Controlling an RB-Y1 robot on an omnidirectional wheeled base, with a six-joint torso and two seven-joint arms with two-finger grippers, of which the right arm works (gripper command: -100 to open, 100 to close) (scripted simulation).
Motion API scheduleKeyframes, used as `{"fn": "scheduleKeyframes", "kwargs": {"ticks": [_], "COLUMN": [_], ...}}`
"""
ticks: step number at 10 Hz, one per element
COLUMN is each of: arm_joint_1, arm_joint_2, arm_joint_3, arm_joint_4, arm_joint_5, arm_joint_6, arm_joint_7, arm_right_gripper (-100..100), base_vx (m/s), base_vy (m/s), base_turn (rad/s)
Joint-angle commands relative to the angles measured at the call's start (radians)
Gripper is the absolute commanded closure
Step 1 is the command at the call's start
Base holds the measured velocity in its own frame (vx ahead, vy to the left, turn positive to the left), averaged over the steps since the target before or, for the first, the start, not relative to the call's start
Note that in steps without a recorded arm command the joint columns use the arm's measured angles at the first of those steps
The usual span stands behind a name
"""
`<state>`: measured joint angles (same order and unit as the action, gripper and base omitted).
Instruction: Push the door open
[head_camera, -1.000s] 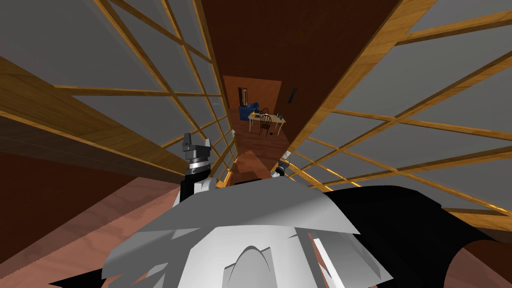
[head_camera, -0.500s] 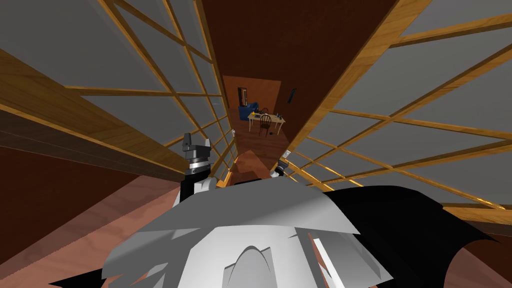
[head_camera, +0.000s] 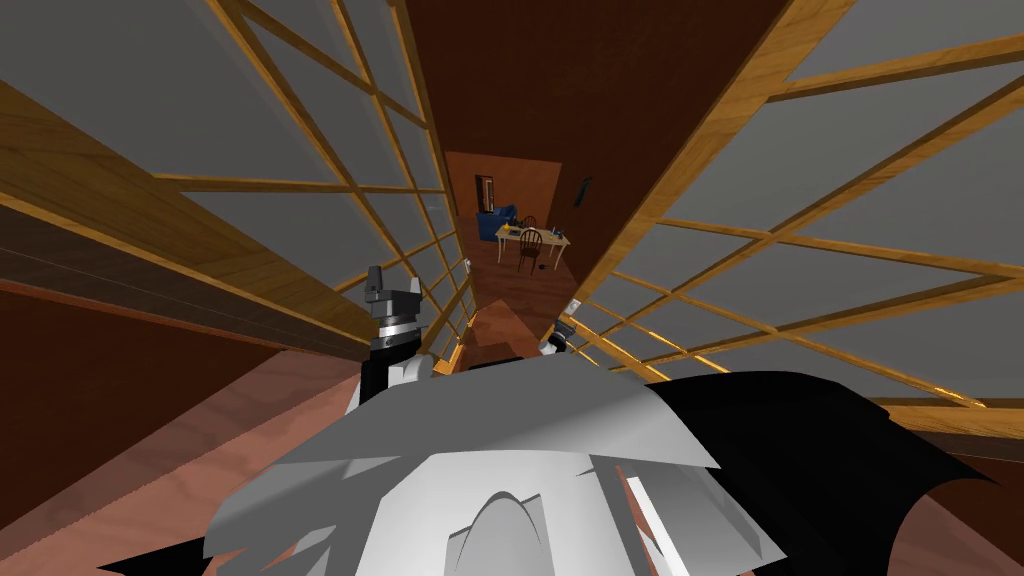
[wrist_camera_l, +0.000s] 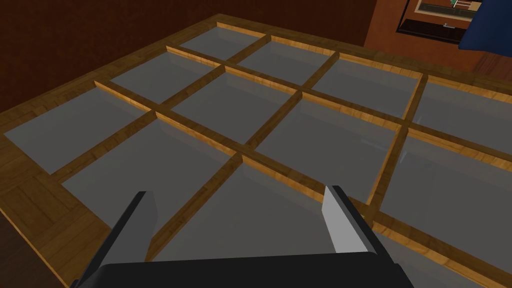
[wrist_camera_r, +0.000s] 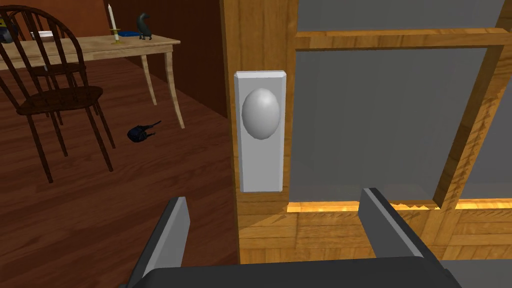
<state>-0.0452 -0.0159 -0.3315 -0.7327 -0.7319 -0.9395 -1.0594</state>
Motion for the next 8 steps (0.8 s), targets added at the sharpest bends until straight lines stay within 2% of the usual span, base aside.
{"fn": "scheduleKeyframes", "kwargs": {"ticks": [1,3,4,6,8], "arm_joint_1": [0.000,0.001,0.001,0.002,0.001], "arm_joint_2": [-0.022,-0.033,-0.037,-0.036,-0.035], "arm_joint_3": [-0.002,-0.004,-0.005,-0.008,-0.008], "arm_joint_4": [0.003,0.005,0.007,0.010,0.013], "arm_joint_5": [-0.002,-0.004,-0.005,-0.007,-0.007], "arm_joint_6": [0.001,0.001,0.002,0.003,0.002], "arm_joint_7": [-0.004,-0.008,-0.010,-0.016,-0.017], "arm_right_gripper": [-100,-100,-100,-100,-100], "base_vx": [0.083,0.148,0.166,0.156,0.110], "base_vy": [-0.095,-0.143,-0.223,-0.200,-0.107], "base_turn": [0.017,0.020,0.020,0.026,0.013]}}
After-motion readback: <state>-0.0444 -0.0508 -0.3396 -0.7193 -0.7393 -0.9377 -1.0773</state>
